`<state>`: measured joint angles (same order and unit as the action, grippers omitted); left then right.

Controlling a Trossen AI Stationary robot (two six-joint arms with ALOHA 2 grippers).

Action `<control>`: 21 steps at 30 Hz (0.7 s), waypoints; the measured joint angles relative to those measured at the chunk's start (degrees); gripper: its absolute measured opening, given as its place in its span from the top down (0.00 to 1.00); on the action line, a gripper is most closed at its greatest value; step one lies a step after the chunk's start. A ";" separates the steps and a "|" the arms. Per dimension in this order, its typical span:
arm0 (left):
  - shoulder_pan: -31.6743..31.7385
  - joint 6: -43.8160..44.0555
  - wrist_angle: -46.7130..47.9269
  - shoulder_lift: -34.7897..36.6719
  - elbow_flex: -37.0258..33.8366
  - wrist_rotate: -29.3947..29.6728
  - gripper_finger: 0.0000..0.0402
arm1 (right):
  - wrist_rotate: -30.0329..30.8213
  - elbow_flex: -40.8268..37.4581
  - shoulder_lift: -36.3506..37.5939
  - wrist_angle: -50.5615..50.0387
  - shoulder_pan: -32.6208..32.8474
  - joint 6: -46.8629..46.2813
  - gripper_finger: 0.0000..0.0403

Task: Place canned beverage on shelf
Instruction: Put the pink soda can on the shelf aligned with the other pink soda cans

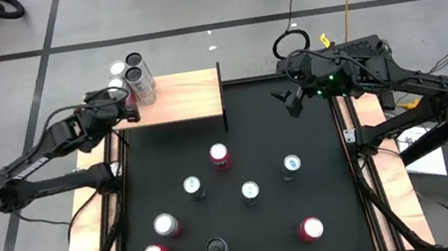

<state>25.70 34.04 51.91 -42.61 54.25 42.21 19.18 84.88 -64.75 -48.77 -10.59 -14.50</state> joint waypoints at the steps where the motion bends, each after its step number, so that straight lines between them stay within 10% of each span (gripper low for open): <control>1: -0.70 0.00 1.36 0.00 1.67 -1.36 0.67 | -0.03 0.00 0.00 -0.01 0.00 -0.64 0.13; 21: -9.02 6.12 17.23 0.28 16.84 -36.14 0.67 | -30.60 0.00 -0.11 -9.44 1.34 -14.72 0.13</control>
<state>16.68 40.16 69.14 -42.33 71.09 6.07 -11.41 84.88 -64.86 -58.21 -9.25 -29.22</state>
